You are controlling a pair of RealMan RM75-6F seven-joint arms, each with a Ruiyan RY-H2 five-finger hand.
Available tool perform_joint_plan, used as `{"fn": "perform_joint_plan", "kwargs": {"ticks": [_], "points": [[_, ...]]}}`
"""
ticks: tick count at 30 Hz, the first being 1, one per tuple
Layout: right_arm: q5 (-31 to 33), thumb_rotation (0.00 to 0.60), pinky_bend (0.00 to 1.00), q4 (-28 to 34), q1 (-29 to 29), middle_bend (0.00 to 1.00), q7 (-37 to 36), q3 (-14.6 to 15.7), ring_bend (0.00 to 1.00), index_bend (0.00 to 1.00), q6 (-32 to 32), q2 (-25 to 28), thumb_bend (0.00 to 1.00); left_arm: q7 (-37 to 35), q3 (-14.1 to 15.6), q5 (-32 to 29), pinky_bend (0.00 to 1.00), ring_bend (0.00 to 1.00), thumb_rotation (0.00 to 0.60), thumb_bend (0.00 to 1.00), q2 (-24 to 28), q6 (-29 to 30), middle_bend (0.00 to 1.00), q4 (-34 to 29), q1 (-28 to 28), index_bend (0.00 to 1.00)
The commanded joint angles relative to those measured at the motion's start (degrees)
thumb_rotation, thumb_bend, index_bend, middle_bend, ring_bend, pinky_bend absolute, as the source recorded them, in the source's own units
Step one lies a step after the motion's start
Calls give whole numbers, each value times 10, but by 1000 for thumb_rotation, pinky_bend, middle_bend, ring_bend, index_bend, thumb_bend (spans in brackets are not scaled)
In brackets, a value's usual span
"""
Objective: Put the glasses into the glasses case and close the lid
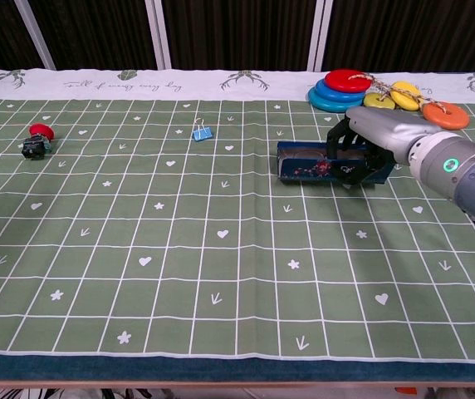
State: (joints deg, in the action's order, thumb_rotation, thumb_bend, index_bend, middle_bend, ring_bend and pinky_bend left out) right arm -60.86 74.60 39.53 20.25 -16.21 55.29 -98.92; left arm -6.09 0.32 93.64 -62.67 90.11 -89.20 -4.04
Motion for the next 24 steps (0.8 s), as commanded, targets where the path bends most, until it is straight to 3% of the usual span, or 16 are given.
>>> {"fn": "perform_joint_plan", "kwargs": {"ticks": [1,16,24], "points": [[41,600,237,64,-3,318,38,3,295,698,-11,34,592,0,0,1,0,0,600,340,0,2,0,-1,1,177],[197,600,237,87,65,298,110,-42,294,710,-47,50,591,-3,-1,-2,0,0,600,340,1,0,0,0,0,177],[253,600,237,59,97,292,120,-44,294,710,-60,46,591,-1,-1,-1,0,0,600,340,0,0,0,0,0,177]]}}
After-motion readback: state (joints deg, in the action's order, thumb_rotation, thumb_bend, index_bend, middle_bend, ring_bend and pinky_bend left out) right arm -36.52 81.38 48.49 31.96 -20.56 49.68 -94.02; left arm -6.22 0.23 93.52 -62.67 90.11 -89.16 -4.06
